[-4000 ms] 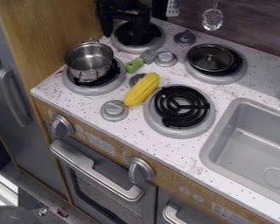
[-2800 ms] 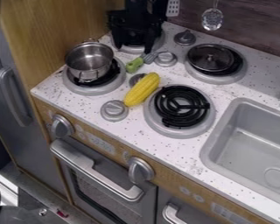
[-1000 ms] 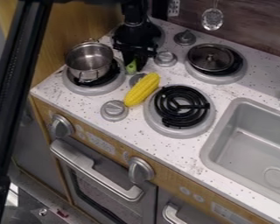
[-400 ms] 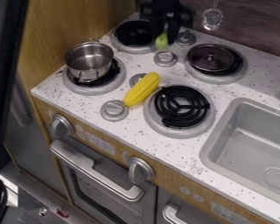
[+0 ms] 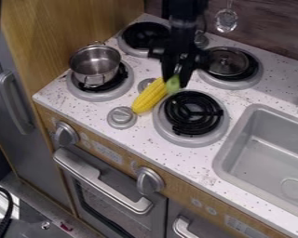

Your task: Put the object to the right lower stove

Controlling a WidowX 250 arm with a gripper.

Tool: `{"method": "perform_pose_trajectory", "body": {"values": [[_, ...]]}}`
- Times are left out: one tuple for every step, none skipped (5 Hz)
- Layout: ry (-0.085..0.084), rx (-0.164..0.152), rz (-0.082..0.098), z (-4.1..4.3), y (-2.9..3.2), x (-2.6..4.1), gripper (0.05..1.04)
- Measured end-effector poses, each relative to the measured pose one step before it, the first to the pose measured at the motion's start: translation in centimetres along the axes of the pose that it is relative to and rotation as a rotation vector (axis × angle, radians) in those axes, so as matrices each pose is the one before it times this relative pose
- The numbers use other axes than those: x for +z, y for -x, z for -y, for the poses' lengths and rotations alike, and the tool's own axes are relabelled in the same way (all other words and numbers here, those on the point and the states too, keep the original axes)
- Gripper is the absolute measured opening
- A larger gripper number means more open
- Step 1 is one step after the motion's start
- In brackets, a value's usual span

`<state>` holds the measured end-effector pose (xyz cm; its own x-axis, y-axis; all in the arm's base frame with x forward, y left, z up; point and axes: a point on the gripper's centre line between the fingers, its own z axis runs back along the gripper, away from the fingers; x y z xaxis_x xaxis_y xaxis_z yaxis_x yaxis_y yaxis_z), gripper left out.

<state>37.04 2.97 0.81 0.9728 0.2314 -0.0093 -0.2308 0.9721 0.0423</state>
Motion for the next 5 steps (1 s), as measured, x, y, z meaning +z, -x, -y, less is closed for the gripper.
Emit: {"method": "perform_pose_trajectory", "body": {"values": [[0.002,0.024,-0.0014,0.377,1.399,-1.883,0.328],[0.0366,0.026,0.0165,1.329,0.392,-1.406,0.328],[0.0332,0.0026,0.016,1.786,0.133,-1.375,0.328],[0.01,-0.0161,0.0346,1.434,-0.22,0.008,0.328],[0.0069,0.0107,-0.0038,0.376,-0.394,-0.061,0.375]]}}
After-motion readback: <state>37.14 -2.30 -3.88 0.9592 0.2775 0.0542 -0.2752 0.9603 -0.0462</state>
